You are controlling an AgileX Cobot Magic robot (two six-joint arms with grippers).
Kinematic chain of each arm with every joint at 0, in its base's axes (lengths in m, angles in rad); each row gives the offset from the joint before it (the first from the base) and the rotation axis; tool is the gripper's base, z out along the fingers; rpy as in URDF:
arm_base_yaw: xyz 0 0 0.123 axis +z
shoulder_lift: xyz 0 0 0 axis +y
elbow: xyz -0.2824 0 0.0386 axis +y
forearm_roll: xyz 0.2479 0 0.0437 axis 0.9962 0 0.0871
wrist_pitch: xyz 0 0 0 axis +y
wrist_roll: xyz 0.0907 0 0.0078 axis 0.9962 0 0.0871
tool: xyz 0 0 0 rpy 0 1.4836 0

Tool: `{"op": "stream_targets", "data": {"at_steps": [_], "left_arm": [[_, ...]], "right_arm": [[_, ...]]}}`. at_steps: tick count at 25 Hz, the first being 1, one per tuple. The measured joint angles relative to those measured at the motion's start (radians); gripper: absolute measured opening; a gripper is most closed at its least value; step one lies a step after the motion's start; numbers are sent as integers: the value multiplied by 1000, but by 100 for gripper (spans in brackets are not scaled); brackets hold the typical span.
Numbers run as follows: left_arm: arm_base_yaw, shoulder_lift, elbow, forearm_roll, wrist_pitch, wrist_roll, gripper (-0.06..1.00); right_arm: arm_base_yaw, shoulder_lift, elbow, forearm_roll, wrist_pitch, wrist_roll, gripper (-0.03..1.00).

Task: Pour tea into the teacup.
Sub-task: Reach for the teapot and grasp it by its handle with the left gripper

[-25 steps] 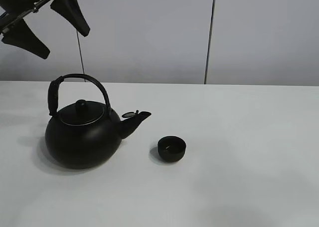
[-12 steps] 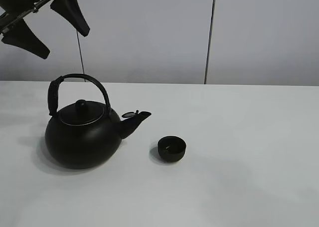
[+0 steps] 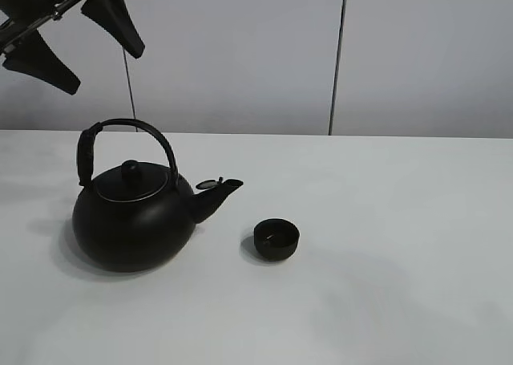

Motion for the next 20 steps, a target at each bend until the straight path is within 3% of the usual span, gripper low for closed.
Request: {"op": "stream_targets", "data": {"at_steps": [11,14,20], "left_arm": [[4,-10,0,-25,-96,-8,70],[-37,-78,0,70,-132,-7,70],[-175,-313,40,396,-290,-13,70]], "right_arm": [[0,0,0,1,-1,0,63],[0,0,0,1,-1,0,63],[0,0,0,1,-1,1,63]]}}
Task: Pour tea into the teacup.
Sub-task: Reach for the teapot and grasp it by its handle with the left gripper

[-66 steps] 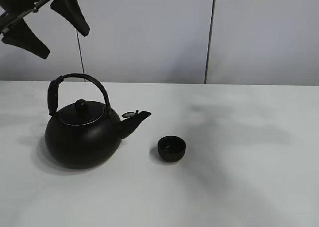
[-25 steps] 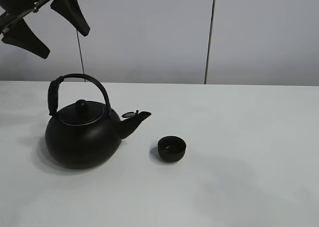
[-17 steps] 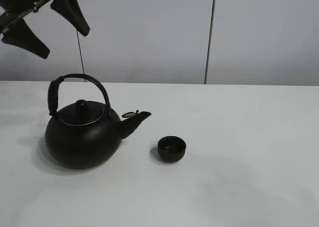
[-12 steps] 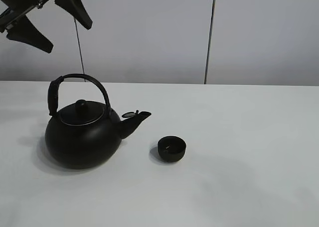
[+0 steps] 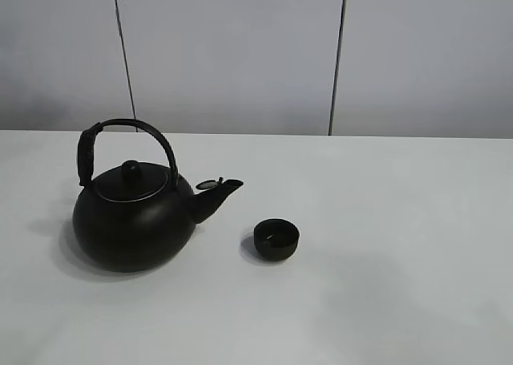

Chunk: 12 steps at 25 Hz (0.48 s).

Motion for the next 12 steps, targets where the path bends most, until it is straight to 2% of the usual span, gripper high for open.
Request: {"op": "stream_targets", "data": {"at_steps": [2,5,10,12], "left_arm": [[-30,-71,109,42,-116,-3,70],[-52,-158,389,55,-417,-6,70],[-52,-272,914,61,-1071,-37,70],[-52,-277,1059,63,-1278,-83,70]], "right_arm": [[0,0,0,0,0,0,63],[0,0,0,0,0,0,63],[0,0,0,0,-1,7,63],[0,0,0,0,-2,7,63]]}}
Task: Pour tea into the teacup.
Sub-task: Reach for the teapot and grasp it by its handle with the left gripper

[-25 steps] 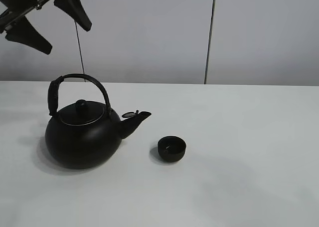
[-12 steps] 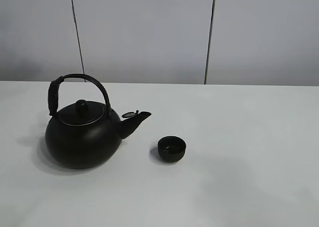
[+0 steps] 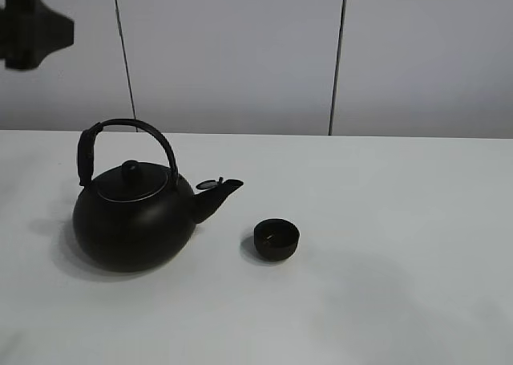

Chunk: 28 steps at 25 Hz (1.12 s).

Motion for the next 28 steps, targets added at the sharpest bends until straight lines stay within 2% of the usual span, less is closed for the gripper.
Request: {"op": "stream_targets", "data": {"at_steps": [1,3,6,12,16,20,28], "left_arm": [[0,3,62,4,-81,-18,70],[0,14,144,17,-179,-48,70],[0,50,205,38,-225,-77,70],[0,221,211,92,-295,-93,70],[0,313,211,111,-444,-115,70],[0,396,208,111,-534,-156,70],[0,509,150,135,-583,-206,70]], "right_arm": [[0,0,0,0,0,0,63],[0,0,0,0,-1,0,63],[0,0,0,0,-3,0,63],[0,0,0,0,-5,0,63],[0,0,0,0,-5,0,63],[0,0,0,0,-5,0,63],[0,0,0,0,-5,0,63]]}}
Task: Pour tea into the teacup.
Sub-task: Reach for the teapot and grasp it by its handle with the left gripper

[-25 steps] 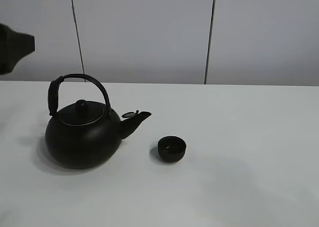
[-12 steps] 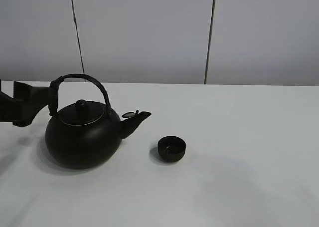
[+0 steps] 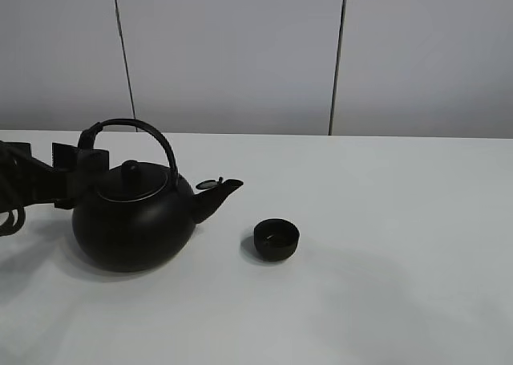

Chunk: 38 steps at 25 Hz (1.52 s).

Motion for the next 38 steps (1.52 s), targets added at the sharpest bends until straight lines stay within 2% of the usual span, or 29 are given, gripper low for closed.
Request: {"op": "stream_targets", "data": {"at_steps": [4,8,18,37,38], "left_arm": [[0,4,-28,1,3,-14,70],[0,4,-65,4,48,-16,70],[22,5,-82,21,112,-16,70],[43,100,-171,68,113,-25,69],[43,100,-171,69,110,-25,67]], "right_arm": [[0,0,0,0,0,0,63],[0,0,0,0,0,0,63],[0,0,0,0,0,0,63],[0,0,0,0,0,0,63],[0,0,0,0,0,0,63]]}}
